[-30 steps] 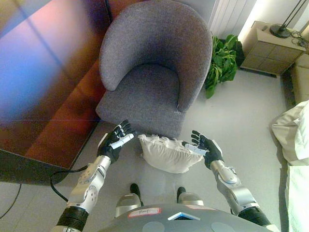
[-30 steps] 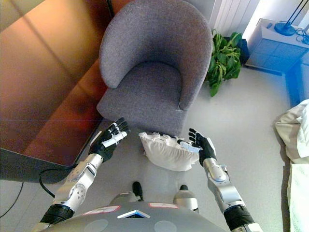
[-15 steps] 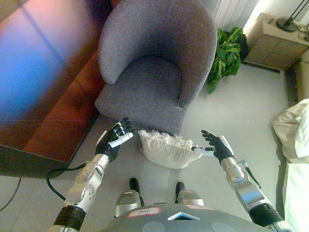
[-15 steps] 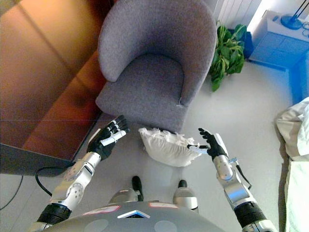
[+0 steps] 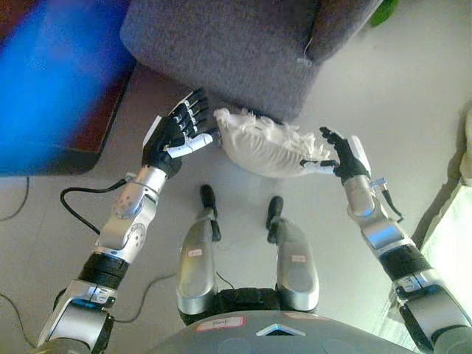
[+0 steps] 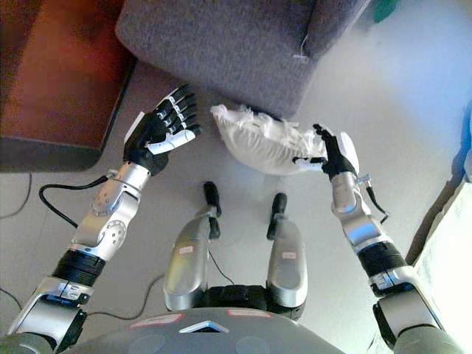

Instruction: Pick up the pillow and put it on the sofa.

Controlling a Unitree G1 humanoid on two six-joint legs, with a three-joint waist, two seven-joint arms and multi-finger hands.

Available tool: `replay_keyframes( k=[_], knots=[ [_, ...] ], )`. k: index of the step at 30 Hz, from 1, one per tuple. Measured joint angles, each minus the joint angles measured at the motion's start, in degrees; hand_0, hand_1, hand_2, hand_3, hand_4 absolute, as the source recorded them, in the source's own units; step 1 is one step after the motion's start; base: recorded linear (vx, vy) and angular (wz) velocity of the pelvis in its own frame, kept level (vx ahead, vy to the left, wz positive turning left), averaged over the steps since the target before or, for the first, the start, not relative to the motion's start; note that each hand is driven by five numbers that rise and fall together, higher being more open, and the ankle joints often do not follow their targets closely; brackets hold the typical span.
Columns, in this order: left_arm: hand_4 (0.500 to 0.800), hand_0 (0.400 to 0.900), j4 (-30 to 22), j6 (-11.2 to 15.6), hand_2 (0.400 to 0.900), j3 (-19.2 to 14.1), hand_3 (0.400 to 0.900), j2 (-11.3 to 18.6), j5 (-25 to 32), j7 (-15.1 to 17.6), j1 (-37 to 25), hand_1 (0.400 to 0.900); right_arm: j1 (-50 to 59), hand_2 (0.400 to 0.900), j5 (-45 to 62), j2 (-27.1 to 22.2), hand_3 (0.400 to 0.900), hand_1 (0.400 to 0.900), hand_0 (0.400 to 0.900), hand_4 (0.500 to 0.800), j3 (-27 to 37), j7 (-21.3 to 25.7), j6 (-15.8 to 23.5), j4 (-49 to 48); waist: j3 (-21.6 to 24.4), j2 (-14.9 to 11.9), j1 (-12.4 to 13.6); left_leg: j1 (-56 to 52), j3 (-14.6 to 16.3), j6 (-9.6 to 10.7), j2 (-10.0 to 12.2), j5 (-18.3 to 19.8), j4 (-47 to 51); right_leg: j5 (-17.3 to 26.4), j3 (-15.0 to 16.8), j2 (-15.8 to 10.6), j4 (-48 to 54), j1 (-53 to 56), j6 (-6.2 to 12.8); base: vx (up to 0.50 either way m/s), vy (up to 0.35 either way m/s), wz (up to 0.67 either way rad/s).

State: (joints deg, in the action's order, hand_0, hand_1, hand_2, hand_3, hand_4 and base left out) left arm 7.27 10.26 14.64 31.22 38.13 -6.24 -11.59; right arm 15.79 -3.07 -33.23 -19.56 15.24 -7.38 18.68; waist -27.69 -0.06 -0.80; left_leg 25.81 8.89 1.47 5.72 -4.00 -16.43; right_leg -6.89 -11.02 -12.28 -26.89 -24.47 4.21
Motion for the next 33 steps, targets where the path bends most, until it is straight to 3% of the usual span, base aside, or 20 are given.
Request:
replay_keyframes(
  k=[8,20,23,30,33],
  knots=[
    [0.800,0.900,-1.1,1.1,0.900,0.2,0.900,0.3,0.0,0.9,-2.4,0.900,5.3,0.900,-2.7,-0.4,0.900,0.900,0.900,0.800,-0.4,4.7,-1.4,1.5,-0.9,0.3,1.1,14.0,-3.7,0.9,0.6,5.2,-16.9,-7.8,0.9,-1.6,-18.7,-13.1,-1.98,-0.04,-0.034,0.12],
    [0.800,0.900,-2.4,1.1,0.900,1.8,0.900,0.4,0.0,1.6,-2.5,0.900,7.6,0.900,-4.4,-0.8,0.900,0.900,0.900,0.800,-0.4,5.8,-5.4,1.5,-1.8,1.4,1.4,23.5,-5.5,1.4,1.2,7.5,-28.0,-11.7,2.1,-2.1,-30.5,-22.1,-2.99,-0.03,-0.029,0.06],
    [0.800,0.900,-3.7,1.1,0.900,1.8,0.900,0.5,0.0,1.6,-2.6,0.900,8.0,0.900,-4.0,-1.7,0.900,0.900,0.900,0.800,-0.4,4.7,-6.3,1.5,-1.9,1.6,1.6,25.8,-5.9,1.4,1.2,8.3,-31.0,-12.8,2.4,-2.4,-33.6,-24.3,-3.19,-0.01,-0.025,0.04],
    [0.800,0.900,-3.8,0.9,0.900,1.9,0.900,0.5,0.0,1.4,-3.0,0.900,9.0,0.900,0.8,-3.2,0.900,0.900,0.900,0.800,-0.5,-3.2,-12.2,1.5,-2.0,1.7,2.7,30.8,-7.2,1.7,1.4,9.5,-36.6,-14.6,2.6,-2.7,-39.3,-28.8,-3.91,0.00,-0.031,0.04],
    [0.800,0.900,-3.8,0.8,0.900,2.0,0.900,0.7,0.0,1.5,-3.0,0.900,9.8,0.900,1.4,-3.9,0.900,0.900,0.900,0.800,-0.7,-3.4,-12.6,1.7,-2.0,1.6,2.8,31.9,-7.3,1.7,1.3,9.5,-37.5,-15.0,2.5,-3.1,-40.6,-29.7,-4.03,0.00,-0.008,0.01]
  ],
)
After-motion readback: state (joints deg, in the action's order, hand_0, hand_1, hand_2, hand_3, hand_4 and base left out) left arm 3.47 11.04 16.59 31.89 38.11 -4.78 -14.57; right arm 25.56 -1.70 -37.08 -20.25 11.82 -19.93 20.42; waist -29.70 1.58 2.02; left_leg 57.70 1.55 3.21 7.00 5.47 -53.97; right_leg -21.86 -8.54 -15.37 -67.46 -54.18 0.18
